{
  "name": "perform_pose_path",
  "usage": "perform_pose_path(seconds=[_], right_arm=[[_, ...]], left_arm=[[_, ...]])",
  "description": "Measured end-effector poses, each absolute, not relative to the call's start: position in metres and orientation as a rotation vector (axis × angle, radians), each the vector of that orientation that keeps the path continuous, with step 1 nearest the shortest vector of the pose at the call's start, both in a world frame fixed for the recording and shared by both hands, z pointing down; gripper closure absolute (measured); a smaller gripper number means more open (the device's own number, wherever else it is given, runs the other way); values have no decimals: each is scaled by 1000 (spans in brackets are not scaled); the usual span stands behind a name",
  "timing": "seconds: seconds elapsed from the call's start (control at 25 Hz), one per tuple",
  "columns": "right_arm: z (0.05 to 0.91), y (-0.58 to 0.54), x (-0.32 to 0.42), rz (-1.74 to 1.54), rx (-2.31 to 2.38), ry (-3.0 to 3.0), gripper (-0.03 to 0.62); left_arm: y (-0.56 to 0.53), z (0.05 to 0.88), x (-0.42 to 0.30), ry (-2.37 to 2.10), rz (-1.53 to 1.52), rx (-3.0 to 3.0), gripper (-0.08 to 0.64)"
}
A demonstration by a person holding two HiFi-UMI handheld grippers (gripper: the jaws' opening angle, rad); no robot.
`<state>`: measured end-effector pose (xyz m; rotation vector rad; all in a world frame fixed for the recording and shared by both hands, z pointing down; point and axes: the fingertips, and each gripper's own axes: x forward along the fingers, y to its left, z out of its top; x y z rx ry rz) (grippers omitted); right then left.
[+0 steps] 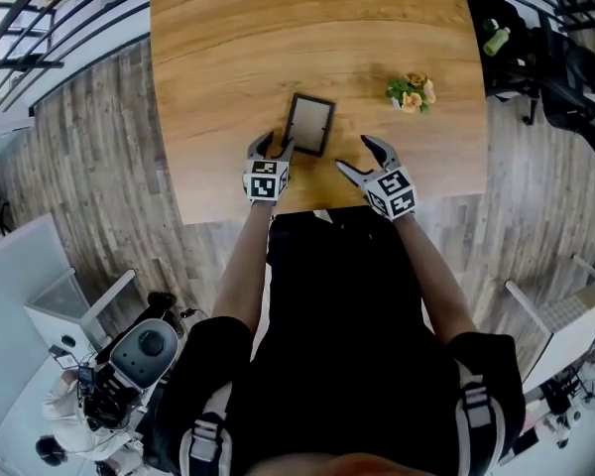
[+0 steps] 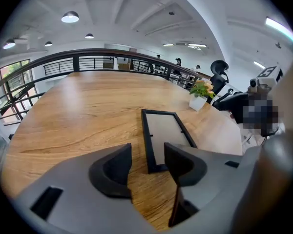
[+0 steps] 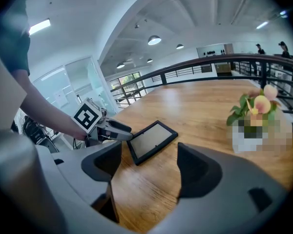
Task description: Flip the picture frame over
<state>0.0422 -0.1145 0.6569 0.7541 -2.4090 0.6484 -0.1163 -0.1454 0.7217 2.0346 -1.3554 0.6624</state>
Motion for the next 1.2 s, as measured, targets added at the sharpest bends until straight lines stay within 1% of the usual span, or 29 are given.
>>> perform_pose_path(seconds=[0.24,0.4,0.48,0.68,1.0,1.2], right_arm=[[663,-112,56,667,798,-2377,241],[664,-114,58,670,820,-2366,242],[663,-114,58,670,828,-2363,242],[661,-111,60,668,839,-2359,245],[660,-105,65,677,851,-2355,247],[661,-104,64,668,847,-2359,249]], left_arm=[[-153,728,-116,-1372,715,2063,382],[-155,733,-112,-1344,732,2063,393],[-154,737,-111,-1337,751,2066,431],[-152,739,-106,-1344,769,2077,474],[-154,736,-112,-1343,631,1978,502],[-154,737,-114,-1329,622,1923,503]])
